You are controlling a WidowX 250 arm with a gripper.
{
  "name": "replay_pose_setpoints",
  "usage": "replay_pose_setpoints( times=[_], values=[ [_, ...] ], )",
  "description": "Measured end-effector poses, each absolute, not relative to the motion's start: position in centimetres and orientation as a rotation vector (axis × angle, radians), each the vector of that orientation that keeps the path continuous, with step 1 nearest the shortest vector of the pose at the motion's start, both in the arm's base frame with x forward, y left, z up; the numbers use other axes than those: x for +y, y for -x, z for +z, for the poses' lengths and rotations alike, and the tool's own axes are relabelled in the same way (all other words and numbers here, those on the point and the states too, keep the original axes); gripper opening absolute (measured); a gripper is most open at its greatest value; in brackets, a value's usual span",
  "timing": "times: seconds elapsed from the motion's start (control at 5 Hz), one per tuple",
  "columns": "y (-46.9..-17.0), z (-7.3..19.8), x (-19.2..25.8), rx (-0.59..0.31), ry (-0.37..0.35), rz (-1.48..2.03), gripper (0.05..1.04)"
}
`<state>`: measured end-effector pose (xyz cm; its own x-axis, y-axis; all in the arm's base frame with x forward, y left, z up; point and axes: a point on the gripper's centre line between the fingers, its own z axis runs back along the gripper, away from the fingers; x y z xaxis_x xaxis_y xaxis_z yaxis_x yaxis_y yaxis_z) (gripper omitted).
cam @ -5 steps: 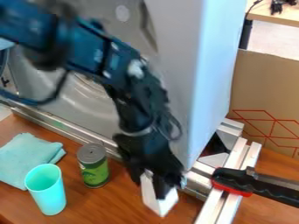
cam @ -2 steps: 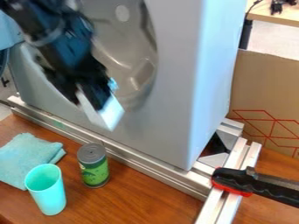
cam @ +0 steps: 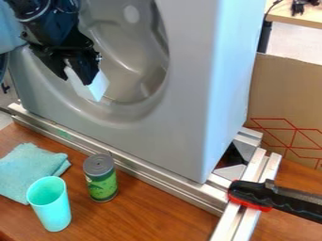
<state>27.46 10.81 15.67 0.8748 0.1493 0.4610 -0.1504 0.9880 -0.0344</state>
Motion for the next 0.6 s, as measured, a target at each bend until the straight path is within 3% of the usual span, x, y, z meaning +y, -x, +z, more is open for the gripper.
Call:
replay_pose_setpoints(
  times=[0.2, 0.6],
  values=[
    [-28.8, 14.8, 11.8, -0.491, -0.029, 0.151, 0.635],
    [-32.1, 14.8, 11.7, -0.537, 0.062, 0.148, 0.635]
  ],
)
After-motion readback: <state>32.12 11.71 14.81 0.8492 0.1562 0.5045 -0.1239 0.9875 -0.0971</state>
